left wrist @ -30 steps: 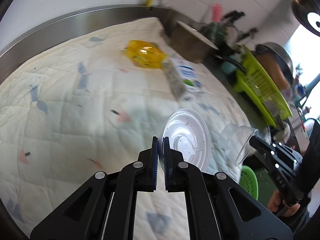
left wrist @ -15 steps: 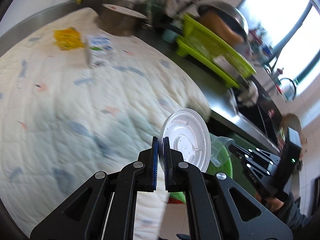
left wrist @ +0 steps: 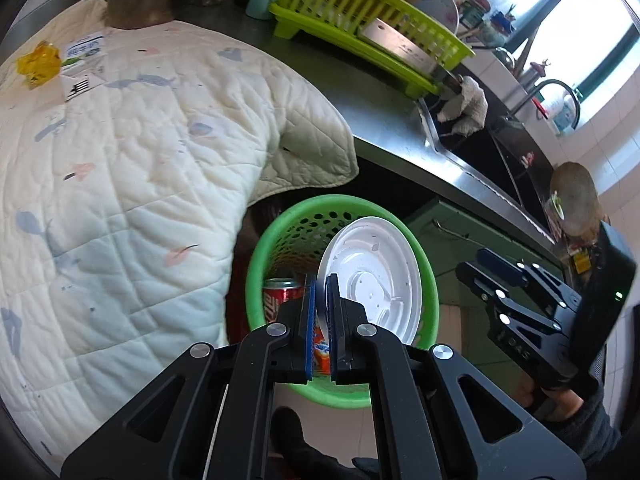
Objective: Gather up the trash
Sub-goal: 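Drop the white lid into the green basket with the left gripper while the right gripper drops the clear cup, then move both grippers back over the mat toward the milk carton and yellow bag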
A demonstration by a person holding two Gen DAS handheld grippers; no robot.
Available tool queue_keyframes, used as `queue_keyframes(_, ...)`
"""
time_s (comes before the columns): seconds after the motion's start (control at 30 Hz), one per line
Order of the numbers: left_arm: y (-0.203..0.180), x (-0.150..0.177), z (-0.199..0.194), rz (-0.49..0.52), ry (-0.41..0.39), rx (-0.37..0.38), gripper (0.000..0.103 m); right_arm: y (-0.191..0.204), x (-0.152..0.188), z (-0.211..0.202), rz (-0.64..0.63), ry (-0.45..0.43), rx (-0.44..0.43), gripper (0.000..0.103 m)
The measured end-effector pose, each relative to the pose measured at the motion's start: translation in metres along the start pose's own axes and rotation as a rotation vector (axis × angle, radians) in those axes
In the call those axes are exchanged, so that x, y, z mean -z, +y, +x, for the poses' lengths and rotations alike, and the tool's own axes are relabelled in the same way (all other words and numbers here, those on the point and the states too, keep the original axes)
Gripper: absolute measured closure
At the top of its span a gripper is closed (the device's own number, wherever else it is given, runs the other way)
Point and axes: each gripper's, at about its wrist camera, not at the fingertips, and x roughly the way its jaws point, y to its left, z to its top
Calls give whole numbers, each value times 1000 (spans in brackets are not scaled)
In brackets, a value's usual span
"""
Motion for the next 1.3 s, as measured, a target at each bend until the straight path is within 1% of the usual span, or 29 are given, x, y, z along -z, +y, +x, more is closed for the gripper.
queue_keyframes(0.03,-4,-2,5,5,6,-3,99,-4,1,-4,8,-9,3,50)
queue_keyframes(0.1,-11,-7,14,9,18,-5,98,-10,3,-11,21,-23,11,49)
queue_keyframes(0.17,-19,-10,25,15,37,-10,98,-16,5,-17,37,-28,11,42)
queue_keyframes(0.33,-31,-12,43,31,70,-7,94,-26,11,-29,61,-46,20,37)
queue_keyframes(0.37,-33,-11,46,36,78,-9,91,-27,12,-30,65,-47,20,37)
queue_keyframes(0.4,-34,-11,48,35,85,-14,79,-29,13,-32,72,-49,19,36)
queue_keyframes(0.43,-35,-10,49,34,82,-15,74,-30,13,-33,77,-50,17,35)
queue_keyframes(0.5,-35,-9,47,34,80,-11,74,-32,13,-34,90,-51,9,35)
queue_keyframes(0.63,-28,-9,39,22,64,-21,66,-30,10,-35,98,-59,-3,31)
queue_keyframes(0.67,-25,-10,35,16,57,-27,65,-29,9,-35,97,-63,-6,29)
queue_keyframes(0.73,-17,-10,26,2,39,-39,58,-23,5,-33,85,-69,-15,28)
queue_keyframes(0.8,-8,-11,15,-12,20,-62,55,-18,0,-31,76,-72,-25,26)
queue_keyframes(0.87,2,-12,4,-30,-2,-87,52,-12,-5,-28,69,-72,-41,21)
queue_keyframes(0.9,8,-13,-1,-39,-11,-96,51,-8,-9,-25,65,-74,-50,20)
queue_keyframes(1.0,29,-15,-20,-76,-44,-136,44,7,-20,-18,45,-71,-84,19)
queue_keyframes(1.07,47,-17,-35,-98,-73,-164,43,17,-29,-13,32,-71,-109,18)
queue_keyframes(1.13,64,-20,-46,-126,-93,-188,38,29,-39,-7,10,-72,-124,17)
queue_keyframes(1.3,113,-24,-76,-212,-140,-240,37,67,-73,9,-46,-80,-188,17)
